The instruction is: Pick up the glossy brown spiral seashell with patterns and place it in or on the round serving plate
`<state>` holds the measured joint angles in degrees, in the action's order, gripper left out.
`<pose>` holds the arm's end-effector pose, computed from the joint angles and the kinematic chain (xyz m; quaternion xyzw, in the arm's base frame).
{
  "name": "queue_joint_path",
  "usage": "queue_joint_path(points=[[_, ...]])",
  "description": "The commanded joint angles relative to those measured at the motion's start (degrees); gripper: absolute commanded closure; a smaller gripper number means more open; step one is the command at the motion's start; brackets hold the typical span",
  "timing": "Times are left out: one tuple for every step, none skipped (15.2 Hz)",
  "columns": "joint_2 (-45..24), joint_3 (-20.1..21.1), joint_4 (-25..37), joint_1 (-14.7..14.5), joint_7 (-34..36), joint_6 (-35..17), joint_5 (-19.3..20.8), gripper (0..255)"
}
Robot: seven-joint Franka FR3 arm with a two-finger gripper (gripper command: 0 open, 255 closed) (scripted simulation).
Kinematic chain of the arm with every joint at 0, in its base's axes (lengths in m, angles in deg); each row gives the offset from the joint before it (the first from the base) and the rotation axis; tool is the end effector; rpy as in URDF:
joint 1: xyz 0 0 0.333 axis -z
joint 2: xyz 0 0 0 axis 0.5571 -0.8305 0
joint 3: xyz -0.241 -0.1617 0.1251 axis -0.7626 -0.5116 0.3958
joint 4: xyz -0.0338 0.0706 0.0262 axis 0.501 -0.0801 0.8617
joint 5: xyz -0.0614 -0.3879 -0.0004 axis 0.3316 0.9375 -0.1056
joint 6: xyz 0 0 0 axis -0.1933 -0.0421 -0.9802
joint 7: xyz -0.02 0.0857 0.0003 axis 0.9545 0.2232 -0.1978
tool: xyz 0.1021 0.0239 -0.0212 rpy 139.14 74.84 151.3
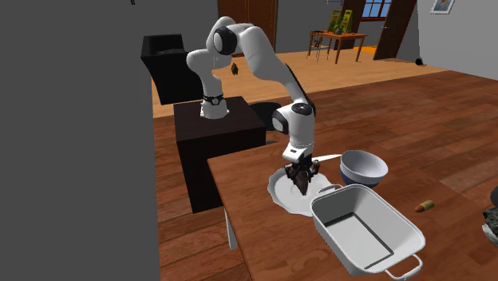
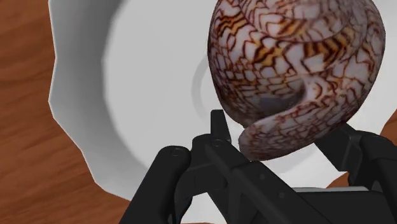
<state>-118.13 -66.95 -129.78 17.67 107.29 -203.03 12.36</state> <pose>0.6599 0.2206 0.1140 -0.9882 0.1363 -0.0101 0.0688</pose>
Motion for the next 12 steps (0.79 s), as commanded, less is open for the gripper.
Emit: queue_joint_path(points=[[-0.83,-0.15,0.31,0.07,0.0,-0.34,0.03,255],[-0.83,-0.14,0.32,0.07,0.0,-0.33,0.03,255],[-0.83,-0.14,0.32,0.07,0.0,-0.33,0.03,255],[-0.83,-0.14,0.32,0.07,0.0,-0.33,0.03,255],[-0.83,-0.15,0.32,0.07,0.0,-0.33,0.03,255],[-0.83,-0.15,0.32,0.07,0.0,-0.33,0.03,255],[-0.83,-0.15,0.32,0.07,0.0,-0.33,0.03,255],[-0.74,-0.14,0.16,0.09,-0.03,-0.4,0.02,0],[-0.85,-0.14,0.28,0.07,-0.02,-0.4,0.02,0],[-0.84,-0.14,0.29,0.07,-0.01,-0.38,0.03,0],[-0.83,-0.14,0.3,0.07,-0.01,-0.35,0.03,0],[-0.83,-0.14,0.3,0.08,-0.02,-0.35,0.03,0]])
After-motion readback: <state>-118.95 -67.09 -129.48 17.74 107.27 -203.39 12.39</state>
